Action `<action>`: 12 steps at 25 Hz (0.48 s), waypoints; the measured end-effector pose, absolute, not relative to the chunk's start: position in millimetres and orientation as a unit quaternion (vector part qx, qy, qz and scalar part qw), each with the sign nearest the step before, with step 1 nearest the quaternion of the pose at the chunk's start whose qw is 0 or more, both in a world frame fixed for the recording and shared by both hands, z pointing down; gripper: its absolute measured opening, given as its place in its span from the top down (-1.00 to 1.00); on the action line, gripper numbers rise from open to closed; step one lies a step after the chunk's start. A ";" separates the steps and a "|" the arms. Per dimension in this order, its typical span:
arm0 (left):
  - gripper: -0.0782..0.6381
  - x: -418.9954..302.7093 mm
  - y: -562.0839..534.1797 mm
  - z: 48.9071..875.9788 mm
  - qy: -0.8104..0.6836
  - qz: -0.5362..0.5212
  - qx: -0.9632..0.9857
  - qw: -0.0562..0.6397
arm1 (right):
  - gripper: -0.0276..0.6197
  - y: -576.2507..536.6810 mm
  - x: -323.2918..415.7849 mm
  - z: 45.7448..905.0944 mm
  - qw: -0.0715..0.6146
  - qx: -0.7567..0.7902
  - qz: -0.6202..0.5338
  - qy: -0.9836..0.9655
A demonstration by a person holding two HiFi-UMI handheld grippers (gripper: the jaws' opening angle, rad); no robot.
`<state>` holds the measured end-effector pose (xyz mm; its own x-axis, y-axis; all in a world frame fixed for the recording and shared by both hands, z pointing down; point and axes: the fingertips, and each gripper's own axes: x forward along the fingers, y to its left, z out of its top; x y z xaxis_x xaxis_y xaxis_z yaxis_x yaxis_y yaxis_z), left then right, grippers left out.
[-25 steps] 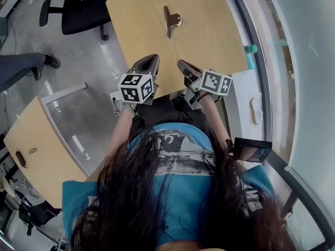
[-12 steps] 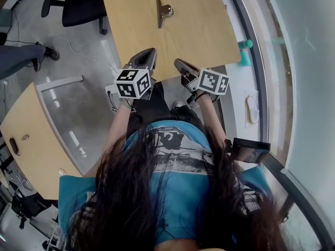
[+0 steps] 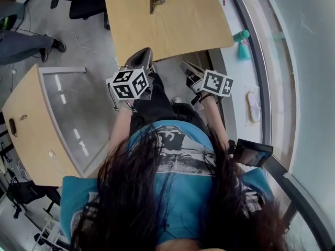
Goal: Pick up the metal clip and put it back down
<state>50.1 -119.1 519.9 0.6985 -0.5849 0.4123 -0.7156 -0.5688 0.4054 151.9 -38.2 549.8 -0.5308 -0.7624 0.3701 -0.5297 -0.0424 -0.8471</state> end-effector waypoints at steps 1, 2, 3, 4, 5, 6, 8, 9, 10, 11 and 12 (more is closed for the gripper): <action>0.78 50.6 -106.4 520.5 -0.374 0.118 0.876 0.280 | 0.87 -28.0 152.9 549.4 0.107 -0.469 -0.546 0.686; 0.78 51.3 -93.0 521.5 -0.376 0.121 0.875 0.280 | 0.87 -17.6 153.6 549.2 0.107 -0.465 -0.547 0.688; 0.78 52.0 -79.6 522.5 -0.378 0.124 0.874 0.280 | 0.87 -7.2 154.3 549.0 0.108 -0.461 -0.548 0.689; 0.78 52.9 -67.1 523.0 -0.381 0.127 0.872 0.280 | 0.87 2.5 155.0 548.8 0.108 -0.458 -0.550 0.690; 0.78 53.9 -55.8 522.6 -0.383 0.128 0.871 0.280 | 0.87 11.1 155.9 548.3 0.109 -0.455 -0.550 0.692; 0.78 55.1 -45.9 521.3 -0.384 0.129 0.871 0.279 | 0.87 18.5 156.8 547.5 0.110 -0.452 -0.550 0.693; 0.78 57.6 -29.5 517.3 -0.385 0.132 0.872 0.272 | 0.87 30.6 158.0 546.5 0.115 -0.448 -0.550 0.695; 0.78 58.4 -22.4 515.4 -0.385 0.135 0.873 0.267 | 0.87 35.6 157.8 547.1 0.118 -0.445 -0.551 0.696; 0.78 58.5 -16.0 513.8 -0.385 0.138 0.874 0.262 | 0.87 39.9 156.8 548.2 0.120 -0.443 -0.552 0.696; 0.78 57.5 -10.4 512.4 -0.385 0.141 0.875 0.257 | 0.87 43.5 154.7 549.5 0.121 -0.441 -0.554 0.696; 0.78 55.2 -5.7 511.0 -0.384 0.144 0.876 0.254 | 0.87 46.0 151.3 550.3 0.122 -0.438 -0.556 0.695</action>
